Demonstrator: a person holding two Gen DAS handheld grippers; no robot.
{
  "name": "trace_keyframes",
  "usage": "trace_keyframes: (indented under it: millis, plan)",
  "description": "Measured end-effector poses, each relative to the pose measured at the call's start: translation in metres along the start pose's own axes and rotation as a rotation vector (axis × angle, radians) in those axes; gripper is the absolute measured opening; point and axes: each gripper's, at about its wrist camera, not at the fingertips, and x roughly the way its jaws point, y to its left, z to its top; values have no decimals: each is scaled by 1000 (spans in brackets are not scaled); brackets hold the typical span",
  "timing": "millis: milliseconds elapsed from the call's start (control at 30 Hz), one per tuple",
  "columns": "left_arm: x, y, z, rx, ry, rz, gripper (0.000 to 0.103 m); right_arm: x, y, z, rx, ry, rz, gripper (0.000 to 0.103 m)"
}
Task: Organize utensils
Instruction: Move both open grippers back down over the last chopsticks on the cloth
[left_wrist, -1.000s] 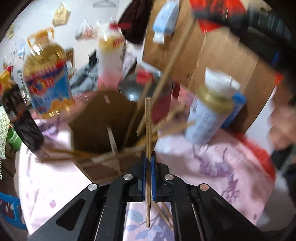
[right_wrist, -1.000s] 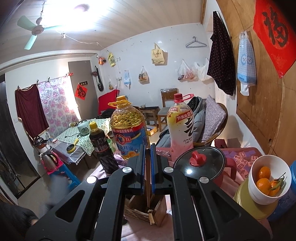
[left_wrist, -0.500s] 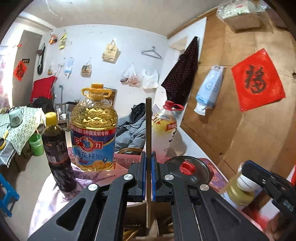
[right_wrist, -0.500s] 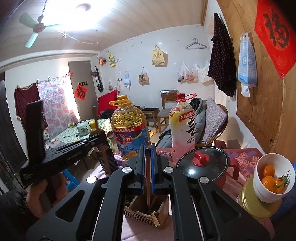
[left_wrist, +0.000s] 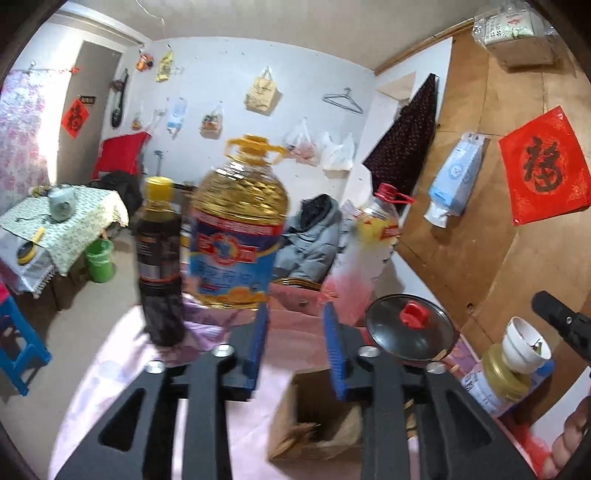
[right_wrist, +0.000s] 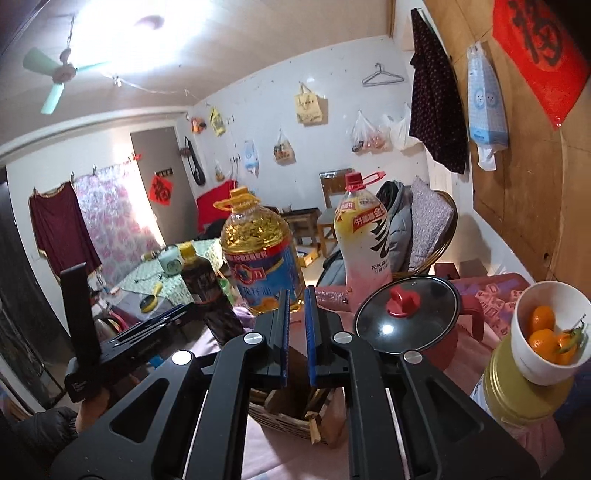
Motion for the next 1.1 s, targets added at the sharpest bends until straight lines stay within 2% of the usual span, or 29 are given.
trace_keyframes:
  millis: [33,100,167,200,233,300,333,367,433,533,600,667,733,833,1000,1100]
  plan:
    - [-7,3,-2,4,-3,15,46,-5,0,-4,4,3,-6,17]
    - [-28,13,-10,22,0,66,67,-14,-2,-15,16,12,-18,36]
    - [-47,24,-27,27,25,106,81,-25,-4,-35,34,35,-35,44]
    - [-55,30,-39,25,51,120,86,-28,-4,-43,37,49,-42,45]
    - [-63,37,-54,24,86,136,87,-34,-5,-59,40,78,-55,46]
    - [-76,46,-85,31,160,166,89,-40,-8,-87,54,132,-75,58]
    - [-81,49,-99,37,193,179,90,-44,-9,-108,63,172,-86,59]
    - [-88,55,-123,31,254,200,90,-48,-10,-129,68,221,-96,60]
    - [-101,65,-166,-8,367,197,90,-55,-10,-167,75,313,-110,60]
    - [-122,70,-214,-49,477,205,90,-66,-4,-215,40,423,-106,60]
    - [-134,72,-233,-63,517,208,90,-70,4,-238,-20,480,-103,60]
    - [-139,73,-244,-60,557,199,90,-71,18,-261,-100,549,-74,60]
    - [-144,73,-248,-43,567,205,90,-70,31,-272,-157,582,-49,60]
    - [-147,70,-255,-14,579,227,90,-72,51,-285,-224,615,-8,60]
    - [-146,64,-260,11,604,218,90,-74,79,-303,-330,651,23,60]
    - [-147,65,-260,7,607,218,91,-74,75,-317,-343,683,15,60]
